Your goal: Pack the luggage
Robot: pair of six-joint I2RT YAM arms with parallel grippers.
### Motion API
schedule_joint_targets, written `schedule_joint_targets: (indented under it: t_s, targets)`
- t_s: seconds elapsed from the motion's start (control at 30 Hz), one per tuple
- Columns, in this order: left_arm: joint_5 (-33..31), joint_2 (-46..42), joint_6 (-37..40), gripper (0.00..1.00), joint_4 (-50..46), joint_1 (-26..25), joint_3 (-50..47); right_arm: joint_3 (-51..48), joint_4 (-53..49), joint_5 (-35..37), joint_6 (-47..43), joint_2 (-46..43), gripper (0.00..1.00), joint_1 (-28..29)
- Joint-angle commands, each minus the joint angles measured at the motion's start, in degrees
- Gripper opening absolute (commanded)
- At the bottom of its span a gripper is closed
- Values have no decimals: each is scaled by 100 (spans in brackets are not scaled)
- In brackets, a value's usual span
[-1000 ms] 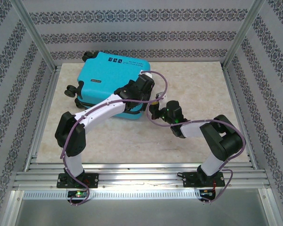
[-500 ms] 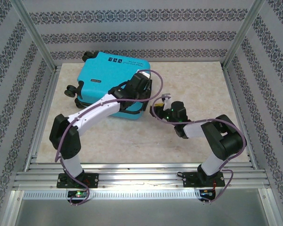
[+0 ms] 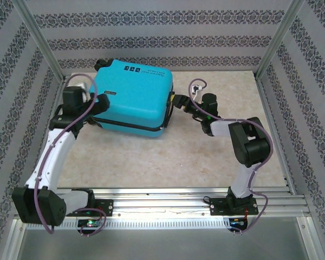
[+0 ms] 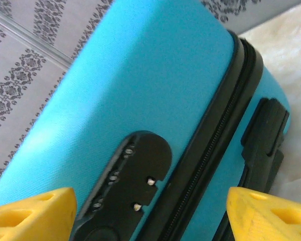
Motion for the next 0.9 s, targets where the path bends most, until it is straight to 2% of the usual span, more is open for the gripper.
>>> schedule_joint_targets:
  t_s: [0.0,0.13,0.3,0.47,0.6,0.73,0.87]
  targets:
    - [1369,-280,-943,98,622,617,-402,150,355,-354,446,187,79,30]
    - [1883,-147,-1385,98,975,1150,-678,99,320,-358,366,164,79,51]
    - [2339,314,-2083,98,1992,1717,-1011,-149,311,-411,226,-19,79,30]
    - [2542,1093,-2384,96,2725,1891,-850,-517,311,-477,95,-221,79,7]
    - [2679,1717,-2558,88,3130,1950,-612,-877,337,-511,18,-389,79,3]
    - [2891,2241,-2732,71,3460,1951,-403,-1259,435,-483,-5,-540,78,26]
    - [3131,2479,-2902,38,3799,1951,-340,-1583,459,-482,-211,-661,77,150]
